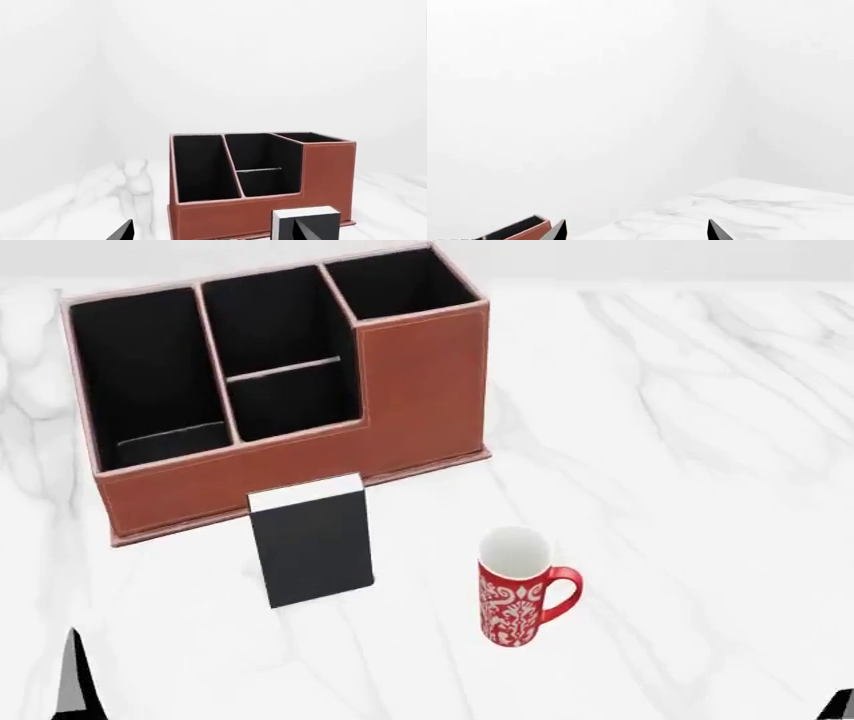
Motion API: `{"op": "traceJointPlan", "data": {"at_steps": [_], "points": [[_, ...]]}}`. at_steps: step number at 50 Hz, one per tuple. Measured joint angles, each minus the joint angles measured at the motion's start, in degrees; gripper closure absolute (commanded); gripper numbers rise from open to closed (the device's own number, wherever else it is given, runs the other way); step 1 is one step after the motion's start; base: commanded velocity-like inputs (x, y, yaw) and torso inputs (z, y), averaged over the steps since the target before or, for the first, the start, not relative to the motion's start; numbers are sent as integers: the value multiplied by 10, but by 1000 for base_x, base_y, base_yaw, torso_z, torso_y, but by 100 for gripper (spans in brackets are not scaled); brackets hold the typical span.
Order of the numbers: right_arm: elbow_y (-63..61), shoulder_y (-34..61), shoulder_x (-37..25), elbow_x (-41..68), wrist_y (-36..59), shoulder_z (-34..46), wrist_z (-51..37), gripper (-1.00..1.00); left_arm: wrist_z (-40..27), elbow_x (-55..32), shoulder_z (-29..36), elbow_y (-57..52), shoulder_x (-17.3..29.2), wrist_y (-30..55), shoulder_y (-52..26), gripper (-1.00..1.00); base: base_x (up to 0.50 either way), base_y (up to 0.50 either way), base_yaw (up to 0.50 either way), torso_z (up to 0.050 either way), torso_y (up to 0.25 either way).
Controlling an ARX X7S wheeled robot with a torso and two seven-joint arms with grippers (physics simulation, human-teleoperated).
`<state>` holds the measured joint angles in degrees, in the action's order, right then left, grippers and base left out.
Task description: Pick up the book and place it in the front compartment of the caddy.
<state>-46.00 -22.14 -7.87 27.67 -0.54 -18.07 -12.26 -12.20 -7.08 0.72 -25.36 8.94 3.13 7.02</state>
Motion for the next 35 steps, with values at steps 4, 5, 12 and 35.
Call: {"op": "traceJointPlan", "data": {"at_steps": [4, 5, 12, 35], "points": [[-27, -29, 0, 21, -22, -31, -8, -100, -4, -5, -3, -17, 4, 5, 5, -100, 0, 0, 0, 0, 0], [-32, -35, 0, 29, -27, -39, -10, -100, -4, -6, -4, -21, 5, 6, 6, -100, 152, 0, 0, 0, 0], [-53, -62, -2, 60, -52, -72, -21, -100, -10, -13, -8, -40, 11, 12, 11, -100, 500, 0, 0, 0, 0], [-82, -98, -4, 89, -100, -91, -31, -100, -24, -29, -11, -74, 25, 18, 22, -100, 500, 0, 0, 0, 1]]}}
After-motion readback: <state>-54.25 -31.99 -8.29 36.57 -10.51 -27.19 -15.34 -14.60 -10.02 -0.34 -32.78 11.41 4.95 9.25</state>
